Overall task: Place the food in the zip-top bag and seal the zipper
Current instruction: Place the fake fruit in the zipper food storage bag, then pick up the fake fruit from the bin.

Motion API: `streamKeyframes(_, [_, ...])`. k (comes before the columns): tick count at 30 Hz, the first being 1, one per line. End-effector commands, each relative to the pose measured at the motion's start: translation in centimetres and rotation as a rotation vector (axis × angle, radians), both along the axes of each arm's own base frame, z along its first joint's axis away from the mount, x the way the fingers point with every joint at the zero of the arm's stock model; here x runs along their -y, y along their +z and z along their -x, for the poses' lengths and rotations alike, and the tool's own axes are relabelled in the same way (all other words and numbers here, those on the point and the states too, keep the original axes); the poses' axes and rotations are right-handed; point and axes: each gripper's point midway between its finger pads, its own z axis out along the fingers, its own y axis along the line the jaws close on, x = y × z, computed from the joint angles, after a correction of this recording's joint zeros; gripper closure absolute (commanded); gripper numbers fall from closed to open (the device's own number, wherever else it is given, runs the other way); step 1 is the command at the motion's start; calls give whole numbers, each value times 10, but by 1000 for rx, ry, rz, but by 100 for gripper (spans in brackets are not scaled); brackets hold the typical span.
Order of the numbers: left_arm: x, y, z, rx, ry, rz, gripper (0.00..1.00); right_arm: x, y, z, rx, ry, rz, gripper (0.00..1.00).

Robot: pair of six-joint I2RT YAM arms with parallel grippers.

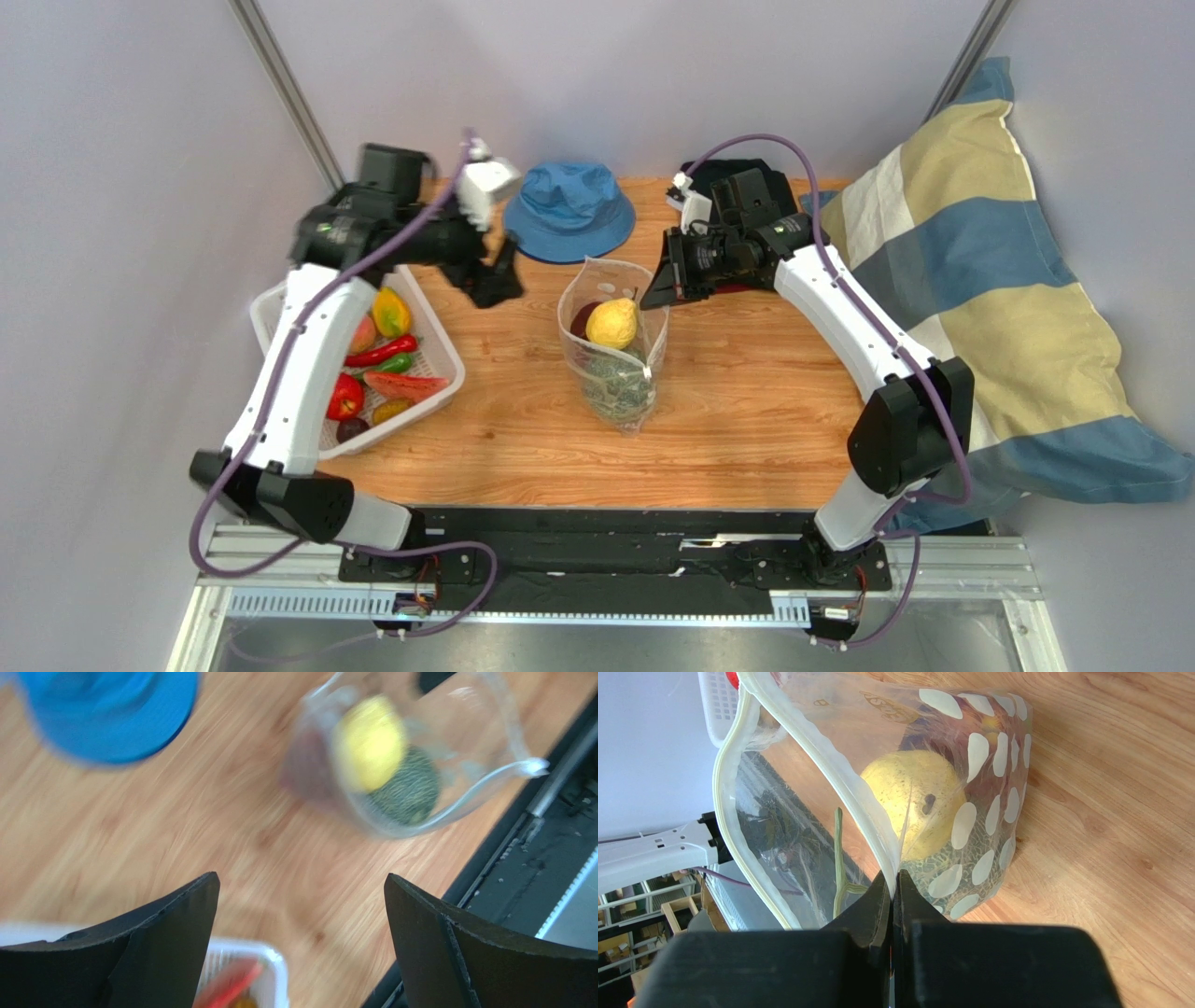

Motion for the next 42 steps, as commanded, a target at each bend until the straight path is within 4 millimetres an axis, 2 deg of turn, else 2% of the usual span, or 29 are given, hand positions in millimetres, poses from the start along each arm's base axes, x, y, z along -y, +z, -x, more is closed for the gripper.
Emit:
streamKeyframes(1, [-89, -54, 31, -222, 170, -69, 6, 1, 16, -1, 52, 17, -18, 100])
streamKeyframes(3, [-129, -74, 36, -256, 239, -118, 6, 1, 14, 0, 45, 20, -21, 100])
streamKeyframes(6, [-172, -112, 51, -362, 300, -183, 6, 0, 10, 2, 27, 21, -26, 100])
streamKeyframes(9, [-199, -136, 55, -385, 272, -244, 7, -1, 8, 1, 24, 20, -28, 100])
streamKeyframes(11, [-207, -149, 52, -363, 183, -297, 9, -2, 8, 1, 22, 22, -29, 100])
streamKeyframes(13, [-207, -159, 48, -329, 106, -311, 11, -3, 7, 1, 17, 24, -31, 100])
streamKeyframes(18, [-212, -181, 17, -205, -15, -330, 16, -2, 5, 2, 12, 23, -26, 100])
streamKeyframes(24, [-206, -212, -6, -142, -126, -312, 21, -1, 2, 5, 6, 24, -20, 100])
streamKeyframes(29, [-195, -237, -1, -159, -226, -336, 22, -1, 7, 1, 24, 21, -18, 100])
streamKeyframes(34, [-200, -262, 6, -189, -262, -375, 25, -1, 6, 1, 23, 19, -13, 100])
streamKeyframes(37, [-198, -261, 11, -195, -276, -373, 40, 0, 5, 2, 21, 20, -9, 100])
streamKeyframes(38, [-196, -254, 13, -187, -274, -370, 50, 0, 5, 1, 25, 23, -9, 100])
streamKeyframes(40, [-189, -235, 20, -201, -263, -327, 59, 0, 5, 1, 26, 23, -7, 100])
streamKeyframes(41, [-187, -219, 22, -176, -256, -323, 66, 0, 6, 1, 30, 26, -8, 100])
streamKeyframes(42, [-184, -205, 27, -178, -252, -312, 69, -1, 6, 1, 30, 29, -12, 100])
